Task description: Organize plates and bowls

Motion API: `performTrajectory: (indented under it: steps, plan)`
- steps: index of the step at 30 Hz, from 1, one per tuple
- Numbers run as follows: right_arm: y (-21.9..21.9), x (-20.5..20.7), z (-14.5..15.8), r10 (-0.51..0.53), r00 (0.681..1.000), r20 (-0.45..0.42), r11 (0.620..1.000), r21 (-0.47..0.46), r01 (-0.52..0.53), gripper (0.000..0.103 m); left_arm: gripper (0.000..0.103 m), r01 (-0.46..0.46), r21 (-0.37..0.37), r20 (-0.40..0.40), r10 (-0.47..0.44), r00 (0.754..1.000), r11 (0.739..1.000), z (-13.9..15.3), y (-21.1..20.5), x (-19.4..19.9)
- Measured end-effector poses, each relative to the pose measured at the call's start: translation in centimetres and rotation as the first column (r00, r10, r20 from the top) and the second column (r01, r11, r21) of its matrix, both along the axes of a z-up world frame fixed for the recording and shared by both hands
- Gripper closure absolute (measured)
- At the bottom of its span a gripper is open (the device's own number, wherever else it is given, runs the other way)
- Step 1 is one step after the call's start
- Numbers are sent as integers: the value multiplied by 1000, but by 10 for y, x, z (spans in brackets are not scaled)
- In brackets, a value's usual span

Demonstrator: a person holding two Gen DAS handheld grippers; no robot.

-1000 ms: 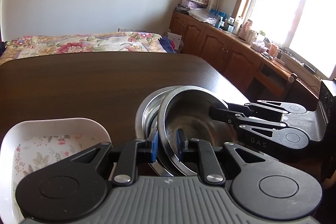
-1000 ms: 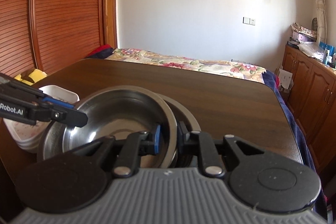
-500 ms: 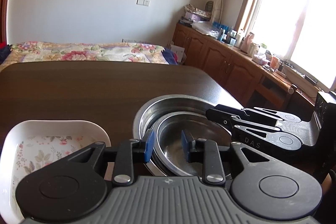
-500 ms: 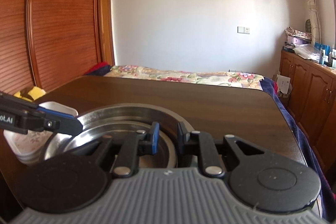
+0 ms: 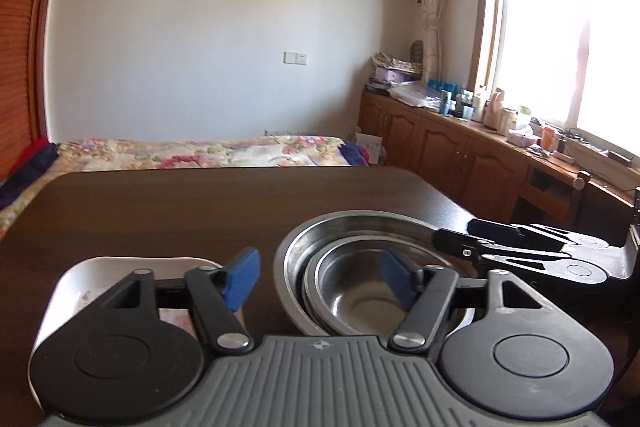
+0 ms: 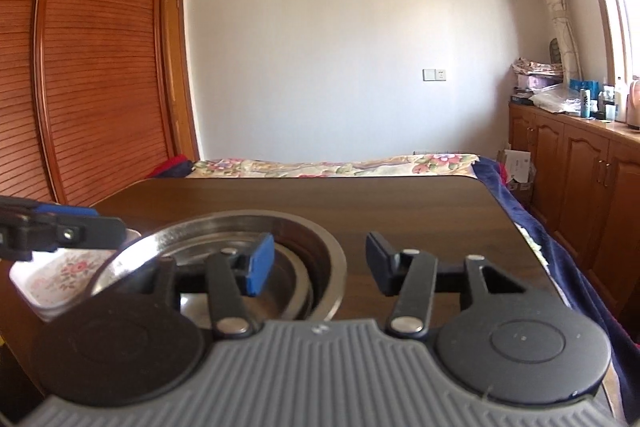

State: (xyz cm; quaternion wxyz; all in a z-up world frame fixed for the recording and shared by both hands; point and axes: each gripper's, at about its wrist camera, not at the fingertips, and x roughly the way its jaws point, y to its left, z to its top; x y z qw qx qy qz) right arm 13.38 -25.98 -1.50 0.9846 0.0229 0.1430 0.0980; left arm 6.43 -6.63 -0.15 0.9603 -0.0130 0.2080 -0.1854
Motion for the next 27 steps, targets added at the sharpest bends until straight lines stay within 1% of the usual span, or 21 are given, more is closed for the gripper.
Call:
performTrajectory:
  steps: [2, 4, 6, 8, 11, 12, 14, 15, 19, 20, 21, 23, 24, 26, 27]
  plan:
    - [-2, -2, -2, -5, 1000, 2, 1000, -1, 5, 44, 15, -9, 4, 12, 9, 1000, 1000, -1, 0, -5]
    - [-3, -3, -3, -5, 1000, 3, 1000, -4, 5, 42, 8, -8, 2, 33, 8, 999, 1000, -3, 1, -10]
    - [-4, -1, -4, -8, 1000, 1, 1000, -1, 8, 37, 6, -4, 12, 45, 4, 999, 1000, -5, -1, -12]
    - [-6, 1, -5, -12, 1000, -3, 1000, 2, 12, 32, 6, -5, 17, 40, 5, 999, 1000, -6, -2, -9]
    - [-7, 8, -6, -5, 1000, -18, 1000, 16, 5, 30, 6, -10, 22, 37, 9, 999, 1000, -9, -3, -4]
    - [-7, 10, -6, 4, 1000, -23, 1000, 14, -4, 26, 7, -14, 24, 35, 13, 999, 1000, -9, -4, -2]
    - [-7, 16, -7, 10, 999, -41, 1000, 7, -10, 24, 7, -17, 28, 28, 17, 999, 999, -11, -5, 1]
    - [-7, 18, -7, 13, 999, -50, 1000, 14, -12, 24, 8, -21, 28, 22, 20, 1000, 999, -13, -5, 2]
    - [-11, 20, -10, 35, 996, -84, 999, 40, -32, 24, 18, -24, 27, -8, 24, 1000, 999, -18, -5, 7]
    - [-11, 19, -11, 35, 996, -88, 998, 46, -31, 24, 24, -24, 28, -18, 24, 1000, 999, -19, -6, 8]
    - [-10, 19, -11, 32, 995, -91, 999, 46, -28, 24, 27, -22, 30, -29, 23, 999, 999, -21, -5, 9]
    - [-8, 17, -12, 36, 995, -94, 999, 40, -33, 24, 39, -16, 28, -49, 17, 999, 999, -23, -6, 10]
    - [-7, 17, -12, 38, 995, -95, 999, 38, -35, 24, 41, -15, 26, -56, 16, 998, 1000, -24, -6, 11]
    - [-6, 16, -12, 38, 995, -94, 999, 35, -35, 24, 50, -13, 22, -70, 15, 997, 1000, -25, -6, 12]
    - [-6, 17, -12, 40, 995, -96, 999, 35, -37, 24, 52, -12, 21, -77, 13, 997, 1000, -26, -6, 13]
